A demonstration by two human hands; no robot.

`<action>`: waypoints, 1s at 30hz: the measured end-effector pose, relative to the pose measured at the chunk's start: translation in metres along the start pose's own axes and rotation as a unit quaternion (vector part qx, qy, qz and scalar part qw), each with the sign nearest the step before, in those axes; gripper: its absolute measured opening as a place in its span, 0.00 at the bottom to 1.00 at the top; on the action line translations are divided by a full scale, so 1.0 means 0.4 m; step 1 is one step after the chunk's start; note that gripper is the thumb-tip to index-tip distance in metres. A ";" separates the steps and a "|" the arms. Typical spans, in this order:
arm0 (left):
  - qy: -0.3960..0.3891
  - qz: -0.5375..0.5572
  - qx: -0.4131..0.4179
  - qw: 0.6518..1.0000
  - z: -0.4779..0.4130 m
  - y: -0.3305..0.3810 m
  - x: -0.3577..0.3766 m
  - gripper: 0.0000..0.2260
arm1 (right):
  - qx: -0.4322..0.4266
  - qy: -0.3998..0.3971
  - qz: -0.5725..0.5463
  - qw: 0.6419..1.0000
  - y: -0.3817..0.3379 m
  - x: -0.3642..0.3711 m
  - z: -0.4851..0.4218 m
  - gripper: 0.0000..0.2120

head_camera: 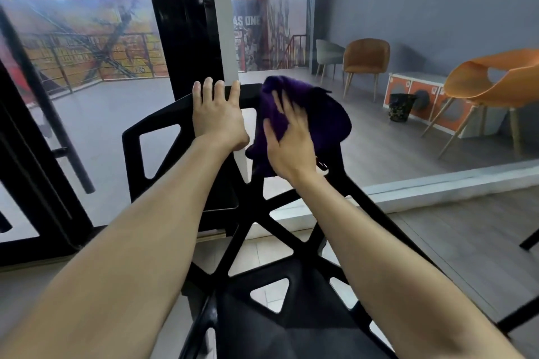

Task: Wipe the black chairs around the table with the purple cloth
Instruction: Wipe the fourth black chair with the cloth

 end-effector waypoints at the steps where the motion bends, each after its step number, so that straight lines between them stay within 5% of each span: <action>1: 0.002 0.004 0.004 1.000 -0.003 -0.003 0.003 0.51 | -0.032 -0.013 0.025 0.999 -0.012 0.037 -0.008 0.29; 8: -0.005 -0.007 0.022 1.000 -0.003 -0.002 0.007 0.55 | -0.130 -0.168 0.104 0.972 0.139 0.162 0.458 0.30; 11: 0.010 -0.022 0.042 0.999 0.013 -0.003 0.013 0.55 | -0.058 -0.189 0.088 0.976 0.171 0.116 0.524 0.28; 15: 0.055 -0.005 0.085 0.995 0.123 0.015 0.034 0.46 | 0.150 0.044 -0.148 0.977 0.139 -0.085 0.484 0.29; 17: 0.052 -0.003 0.109 0.993 0.209 0.039 0.062 0.40 | 0.163 0.153 -0.144 0.964 0.137 -0.155 0.415 0.35; 19: 0.008 -0.031 0.133 0.991 0.285 0.054 0.111 0.36 | 0.191 0.177 -0.105 0.960 0.172 -0.145 0.348 0.34; 23: -0.065 -0.062 0.205 0.975 0.356 0.059 0.187 0.33 | 0.200 0.025 -0.024 0.979 0.174 0.063 0.401 0.34; 26: -0.066 -0.051 0.218 0.972 0.348 0.054 0.182 0.34 | 0.185 -0.154 -0.088 0.967 0.136 0.202 0.562 0.30; 28: -0.072 -0.020 0.232 0.970 0.362 0.046 0.176 0.33 | 0.259 -0.171 -0.139 0.940 0.134 0.191 0.616 0.25; 30: -0.083 0.024 0.230 0.969 0.407 0.020 0.171 0.32 | 0.338 -0.078 -0.228 0.910 0.126 0.142 0.597 0.30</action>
Point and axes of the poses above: each hand's wrist, its own z-axis away from the middle knuckle, its own x-axis out of the palm, y = z × x, the point moved 7 cm from there along -z, towards the middle knuckle, and after that the axes turned 2 degrees about -z, right-handed, at the moved point
